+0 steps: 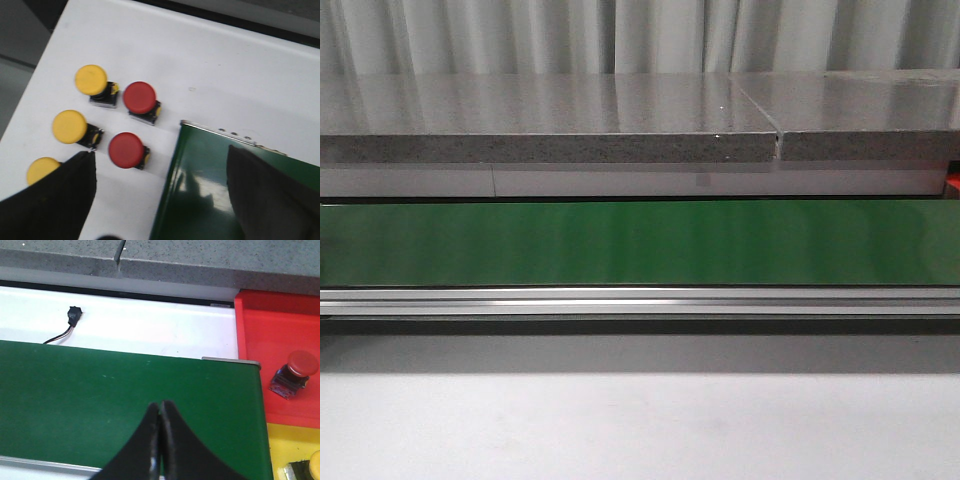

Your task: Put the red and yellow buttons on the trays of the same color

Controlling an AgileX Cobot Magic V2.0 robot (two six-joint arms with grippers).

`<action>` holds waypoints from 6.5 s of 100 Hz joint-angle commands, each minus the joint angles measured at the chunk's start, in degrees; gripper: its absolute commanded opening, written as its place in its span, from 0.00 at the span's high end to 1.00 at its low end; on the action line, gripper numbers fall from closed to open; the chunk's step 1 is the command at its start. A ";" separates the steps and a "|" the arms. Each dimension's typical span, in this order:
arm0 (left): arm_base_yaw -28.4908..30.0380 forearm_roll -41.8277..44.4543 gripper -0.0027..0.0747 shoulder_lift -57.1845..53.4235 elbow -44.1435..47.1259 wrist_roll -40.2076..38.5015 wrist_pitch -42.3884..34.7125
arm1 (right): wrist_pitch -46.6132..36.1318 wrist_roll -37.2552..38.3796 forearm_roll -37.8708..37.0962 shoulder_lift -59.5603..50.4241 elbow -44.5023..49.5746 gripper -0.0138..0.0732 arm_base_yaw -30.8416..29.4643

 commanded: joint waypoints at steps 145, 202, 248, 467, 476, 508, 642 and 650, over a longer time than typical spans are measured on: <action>18.15 -2.56 0.29 12.15 10.88 0.09 -18.47 | -3.44 -0.54 0.83 -0.82 -1.44 0.92 -0.08; 18.79 -3.44 0.82 12.14 10.88 0.09 -18.58 | -3.44 -0.54 0.83 -0.82 -1.44 0.92 -0.08; 14.32 -2.46 0.99 -1.32 10.88 0.43 -15.68 | -3.44 -0.54 0.83 -0.82 -1.44 0.92 -0.08; -10.61 -3.01 0.26 -1.87 9.58 9.26 -4.60 | -3.44 -0.54 0.83 -0.82 -1.44 0.92 -0.08; -11.62 -3.12 0.26 -1.87 8.31 9.26 -4.36 | -3.44 -0.54 0.83 -0.82 -1.44 0.92 -0.08; -16.95 -3.12 0.26 -2.10 3.89 9.35 -4.55 | -3.44 -0.54 0.83 -0.82 -1.44 0.92 -0.08; -7.51 -3.86 0.60 -40.55 31.04 4.61 -21.82 | -3.44 -0.54 0.83 -0.82 -1.44 0.92 -0.08; -7.51 -3.86 0.75 -41.84 31.42 4.61 -21.93 | -3.44 -0.54 0.83 -0.82 -1.44 0.92 -0.08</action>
